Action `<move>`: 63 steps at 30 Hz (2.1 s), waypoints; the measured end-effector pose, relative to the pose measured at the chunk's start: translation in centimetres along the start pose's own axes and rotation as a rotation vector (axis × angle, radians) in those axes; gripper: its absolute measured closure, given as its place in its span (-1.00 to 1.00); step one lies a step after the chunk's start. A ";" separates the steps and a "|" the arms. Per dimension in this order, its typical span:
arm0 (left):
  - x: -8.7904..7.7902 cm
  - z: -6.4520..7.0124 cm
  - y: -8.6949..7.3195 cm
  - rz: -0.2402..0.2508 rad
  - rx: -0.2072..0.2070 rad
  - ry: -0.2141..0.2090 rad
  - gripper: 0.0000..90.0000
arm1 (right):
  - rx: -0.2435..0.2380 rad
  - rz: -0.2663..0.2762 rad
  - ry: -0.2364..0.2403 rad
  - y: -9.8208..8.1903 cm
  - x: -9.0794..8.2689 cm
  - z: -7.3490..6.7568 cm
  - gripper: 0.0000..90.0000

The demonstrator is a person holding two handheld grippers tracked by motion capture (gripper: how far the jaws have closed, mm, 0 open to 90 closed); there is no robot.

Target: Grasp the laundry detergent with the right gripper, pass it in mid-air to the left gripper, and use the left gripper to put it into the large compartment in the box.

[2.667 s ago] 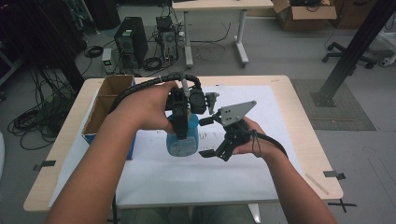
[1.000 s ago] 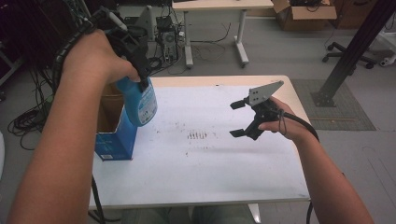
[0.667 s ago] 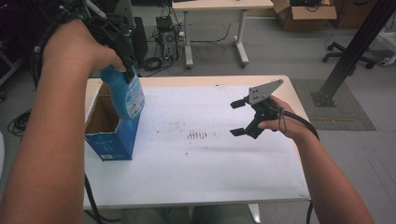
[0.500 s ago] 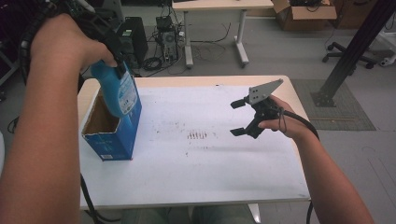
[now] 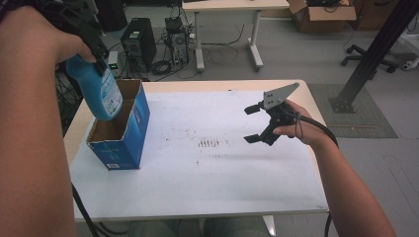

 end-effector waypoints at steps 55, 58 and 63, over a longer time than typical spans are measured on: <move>9.1 -2.8 1.3 -0.060 -0.140 -0.016 -0.15 | 0.024 -0.011 0.008 -1.1 0.3 0.0 -0.97; 9.9 -2.8 1.4 -0.068 -0.140 -0.018 -0.15 | 0.023 -0.012 0.009 -1.2 0.4 0.0 -0.97; 11.1 -2.7 1.3 -0.076 -0.137 -0.037 -0.15 | 0.029 -0.013 0.011 -1.3 0.5 -0.1 -0.97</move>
Point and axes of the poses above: each handheld gripper's, and its own axes: x roughly forward along the jaws, y roughly out of its top, z roughly to its right, the point moved 6 cm from there along x, roughly forward along the jaws, and after that the axes turned 4 degrees about -x, right-handed, at the moved point
